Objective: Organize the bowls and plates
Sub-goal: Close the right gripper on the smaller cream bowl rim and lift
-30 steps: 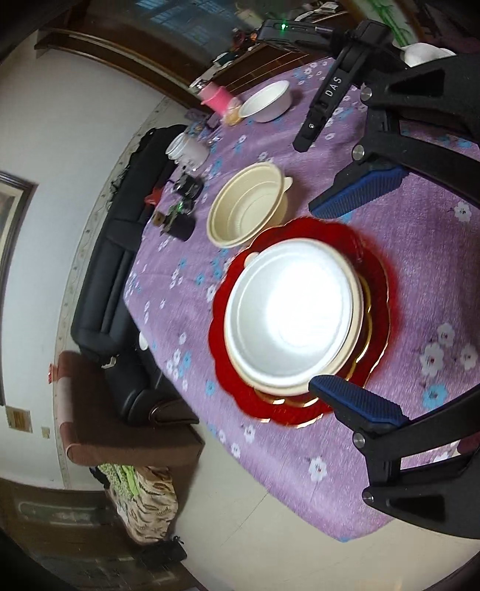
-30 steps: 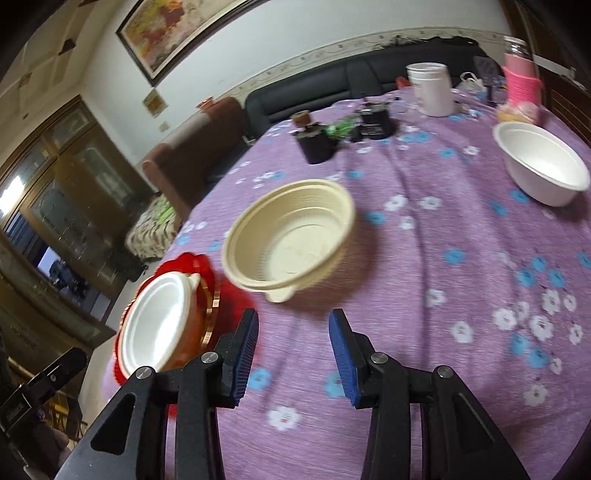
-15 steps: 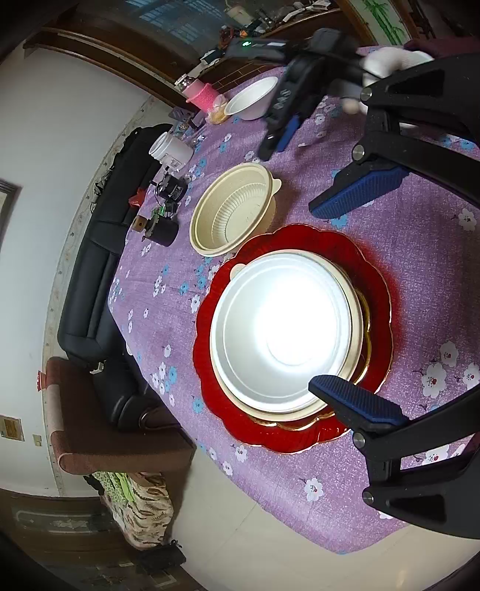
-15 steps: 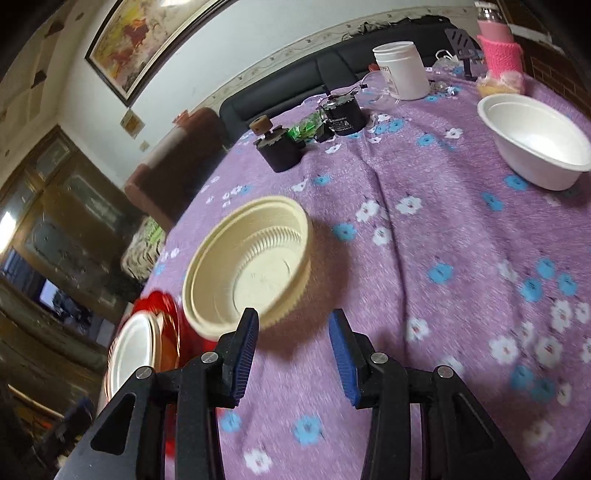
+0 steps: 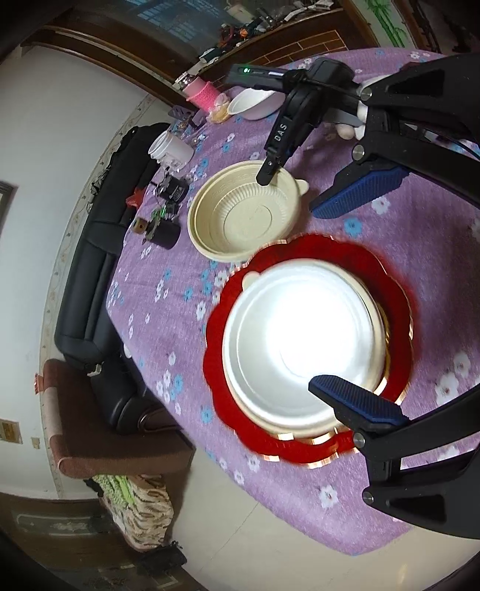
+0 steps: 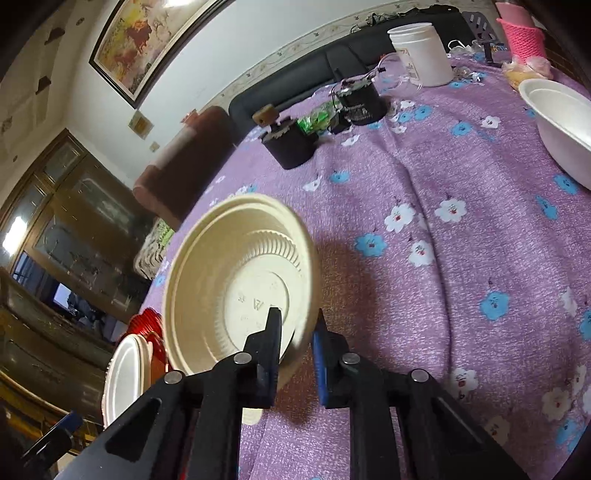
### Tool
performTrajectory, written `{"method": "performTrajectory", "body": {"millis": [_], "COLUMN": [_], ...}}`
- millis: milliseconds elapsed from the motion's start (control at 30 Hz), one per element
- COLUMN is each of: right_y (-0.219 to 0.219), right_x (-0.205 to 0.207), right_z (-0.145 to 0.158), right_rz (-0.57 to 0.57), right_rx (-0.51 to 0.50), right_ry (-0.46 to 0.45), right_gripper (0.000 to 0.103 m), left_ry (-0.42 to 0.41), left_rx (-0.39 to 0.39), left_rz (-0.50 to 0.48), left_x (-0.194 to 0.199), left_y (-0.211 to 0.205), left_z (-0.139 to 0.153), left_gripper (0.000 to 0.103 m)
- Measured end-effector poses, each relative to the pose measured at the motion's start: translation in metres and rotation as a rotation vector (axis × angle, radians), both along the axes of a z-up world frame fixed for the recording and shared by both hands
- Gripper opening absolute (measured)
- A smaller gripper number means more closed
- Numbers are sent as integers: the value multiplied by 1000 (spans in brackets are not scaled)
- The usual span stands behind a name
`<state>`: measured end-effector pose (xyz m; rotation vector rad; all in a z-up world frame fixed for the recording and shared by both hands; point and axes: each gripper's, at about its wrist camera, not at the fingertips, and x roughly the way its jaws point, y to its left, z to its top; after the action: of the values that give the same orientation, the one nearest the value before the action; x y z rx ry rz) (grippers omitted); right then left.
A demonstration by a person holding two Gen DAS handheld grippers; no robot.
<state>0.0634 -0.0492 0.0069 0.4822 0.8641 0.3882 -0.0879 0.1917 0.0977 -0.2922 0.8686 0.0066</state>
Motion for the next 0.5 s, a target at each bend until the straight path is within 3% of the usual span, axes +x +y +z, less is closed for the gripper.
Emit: {"method": "performTrajectory", "body": {"millis": [200,333,500], "right_y": [-27,-53,-70], "right_x": [-14,-18,-15], "right_z": [14,10,3], "right_rz": [-70,-114,-159], "right_rx": [-53,-38,-31], "right_ry": [-25,0,27], "right_gripper": [11,11,13], "left_ry": [0,14,87], "left_rx": [26,48,-23], "left_rz": [-45,-84,-102], "left_x": [31,60,113], "left_y": [-28,-55,-77], "left_z": [9,9,-12], "left_gripper": [86,86,86]}}
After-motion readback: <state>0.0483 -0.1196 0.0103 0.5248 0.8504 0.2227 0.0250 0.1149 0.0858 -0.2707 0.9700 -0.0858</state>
